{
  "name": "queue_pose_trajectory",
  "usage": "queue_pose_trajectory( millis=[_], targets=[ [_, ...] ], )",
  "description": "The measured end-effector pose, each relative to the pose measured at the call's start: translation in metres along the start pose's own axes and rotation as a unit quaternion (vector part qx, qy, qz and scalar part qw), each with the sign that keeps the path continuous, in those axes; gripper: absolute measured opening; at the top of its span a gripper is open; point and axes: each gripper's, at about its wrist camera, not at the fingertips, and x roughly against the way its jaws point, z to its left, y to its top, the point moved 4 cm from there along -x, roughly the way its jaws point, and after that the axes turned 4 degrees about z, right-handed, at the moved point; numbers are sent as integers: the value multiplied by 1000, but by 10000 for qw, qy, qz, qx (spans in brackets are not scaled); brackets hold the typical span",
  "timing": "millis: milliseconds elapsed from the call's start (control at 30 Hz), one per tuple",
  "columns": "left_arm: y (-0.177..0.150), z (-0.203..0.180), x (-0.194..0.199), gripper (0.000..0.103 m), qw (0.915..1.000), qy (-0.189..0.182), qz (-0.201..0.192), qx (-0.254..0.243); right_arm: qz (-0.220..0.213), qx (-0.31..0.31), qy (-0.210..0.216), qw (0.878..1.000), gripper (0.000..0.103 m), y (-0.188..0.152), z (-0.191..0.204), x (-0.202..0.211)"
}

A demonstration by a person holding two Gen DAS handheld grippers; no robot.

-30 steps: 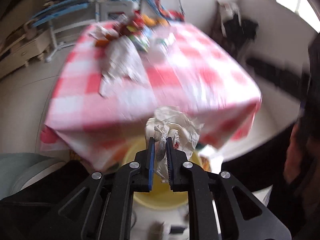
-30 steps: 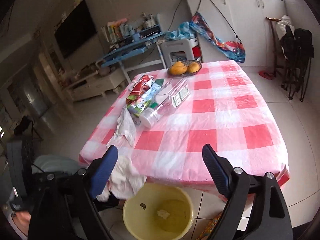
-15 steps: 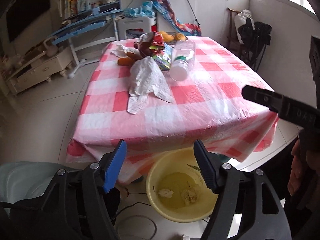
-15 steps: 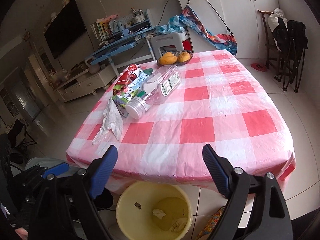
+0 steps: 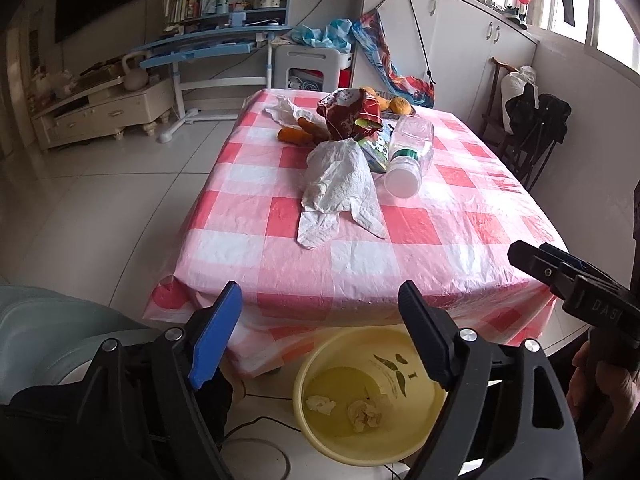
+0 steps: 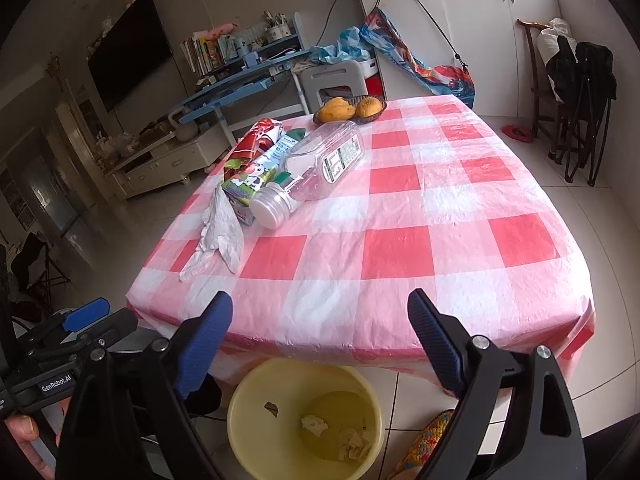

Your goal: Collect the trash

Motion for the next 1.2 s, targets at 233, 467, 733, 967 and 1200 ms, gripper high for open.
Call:
queue_pose_trajectory(
  millis=[233,467,733,967,1200],
  targets=[
    [2,3,2,83,9997,197,-160,4,41,25,-7,10000,86,-1,2,-1],
    [1,8,-2,84,9997,162,-97,132,75,45,-23,10000,86,-2,2,-2],
    [-1,6,-8,86,9999,59,33,151,131,58,-38,9999,86,-4,2,-4],
    [0,17,-8,86,9992,71,28,386,172,59,-54,9998,86,-5,2,-7],
    [9,33,2,86,9970,100,-208,734,114,-185,117,9997,86,9,-1,-5]
  ],
)
